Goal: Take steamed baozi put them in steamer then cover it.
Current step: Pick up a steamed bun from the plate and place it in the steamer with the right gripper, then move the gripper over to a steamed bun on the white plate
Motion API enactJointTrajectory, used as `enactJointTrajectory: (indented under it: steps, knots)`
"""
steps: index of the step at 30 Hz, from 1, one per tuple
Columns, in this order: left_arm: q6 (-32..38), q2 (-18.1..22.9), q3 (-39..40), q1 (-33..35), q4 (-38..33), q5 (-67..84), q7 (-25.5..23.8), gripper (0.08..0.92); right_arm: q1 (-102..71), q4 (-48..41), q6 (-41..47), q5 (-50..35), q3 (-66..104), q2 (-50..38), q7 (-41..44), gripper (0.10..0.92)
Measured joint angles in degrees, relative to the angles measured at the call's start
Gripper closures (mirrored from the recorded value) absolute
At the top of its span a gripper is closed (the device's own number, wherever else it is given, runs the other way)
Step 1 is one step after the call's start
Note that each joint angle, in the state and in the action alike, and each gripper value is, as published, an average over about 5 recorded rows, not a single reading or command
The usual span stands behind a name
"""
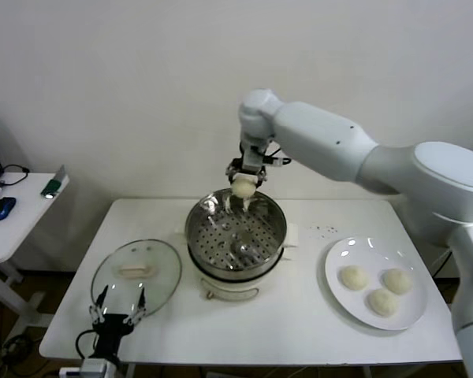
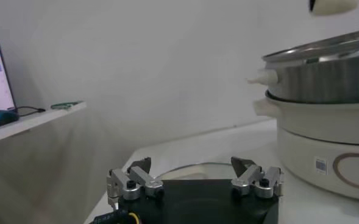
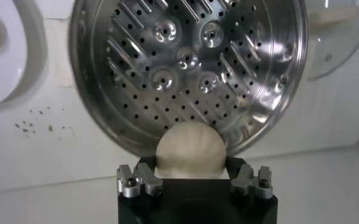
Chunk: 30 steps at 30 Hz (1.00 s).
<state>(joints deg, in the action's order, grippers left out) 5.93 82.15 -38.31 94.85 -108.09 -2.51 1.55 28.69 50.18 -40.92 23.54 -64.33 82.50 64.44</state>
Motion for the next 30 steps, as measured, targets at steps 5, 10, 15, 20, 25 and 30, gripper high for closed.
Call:
enactJointTrajectory:
  steps: [5,10,15,20,25,30]
  knots:
    - [0.14,-0.64,-0.31,0.47,0.15,0.49,0.27,0.177,-2.56,-1.05,-1.29,3.47,0.60,1.49,-0.56,0.288]
    - [0.35,-1.10,-0.63,0.68,0.69,1.03,0.57,0.177,-4.68,-1.93,-2.04,6.19,1.18,2.59,-0.87,0.287]
    - [0.46,-1.16,-0.66,0.58,1.13,1.32,0.70,0.177,-6.46,-3.09,-2.69,8.63,1.88,3.75,-1.31,0.278]
    - [0.65,-1.17,-0.71,0.68,1.57,1.56,0.90,0.177,-7.90,-4.28,-3.16,10.90,2.64,4.54,-1.98,0.243]
    - [0.84,-1.20,-0.90,0.95,1.97,1.91,1.08,0.177,-8.44,-4.58,-3.19,12.37,3.34,4.56,-2.11,0.208]
    - [0.89,-1.25,-1.02,0.97,2.21,2.13,1.20,0.177,-8.06,-3.96,-2.86,12.32,4.00,4.10,-1.62,0.203]
